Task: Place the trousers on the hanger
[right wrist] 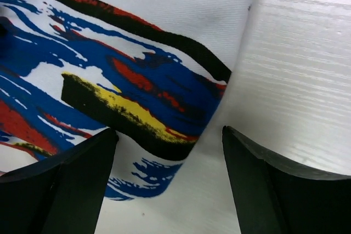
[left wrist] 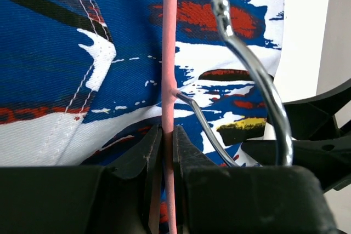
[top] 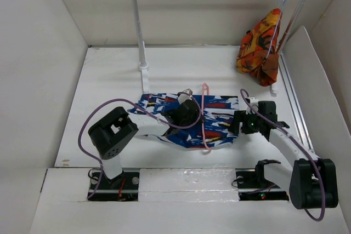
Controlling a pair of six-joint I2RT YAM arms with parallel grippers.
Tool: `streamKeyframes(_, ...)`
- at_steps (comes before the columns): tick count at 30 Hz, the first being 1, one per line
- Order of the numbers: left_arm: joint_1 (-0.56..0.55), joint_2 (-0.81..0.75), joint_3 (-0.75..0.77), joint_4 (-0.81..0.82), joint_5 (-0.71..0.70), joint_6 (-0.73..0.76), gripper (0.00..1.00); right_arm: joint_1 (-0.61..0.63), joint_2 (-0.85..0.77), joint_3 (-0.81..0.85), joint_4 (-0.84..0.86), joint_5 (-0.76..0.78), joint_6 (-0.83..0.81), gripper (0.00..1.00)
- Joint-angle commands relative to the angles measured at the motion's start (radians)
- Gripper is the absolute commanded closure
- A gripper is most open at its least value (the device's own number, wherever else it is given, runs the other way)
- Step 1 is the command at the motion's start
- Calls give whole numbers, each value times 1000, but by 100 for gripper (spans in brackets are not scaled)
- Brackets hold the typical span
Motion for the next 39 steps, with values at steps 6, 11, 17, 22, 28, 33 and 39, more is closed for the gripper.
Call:
streamKeyframes(6,20,-62,-5,-174,-131,99,100,-38,146,-37,285,-293,82,91)
streamKeyframes(11,72,-128,-63,-187,-147,110,100,-181,42,22,142,-225,13,100)
streamKeyframes(17,73,-148,-51,-240,-188,176,100,-267,20,76,74,-200,-68,100)
streamKeyframes(22,73,-143,-57,-269,-174,202,100,-301,40,99,86,-232,-76,100)
streamKeyframes(28,73,-126,-56,-355,-229,222,100,-341,60,124,95,-226,-71,100)
streamKeyframes(33,73,-135,-37,-418,-240,150,100,-338,23,134,163,-240,24,100)
streamKeyframes(39,111,-164,7,-498,-295,154,100,-340,-10,147,55,-165,-54,100)
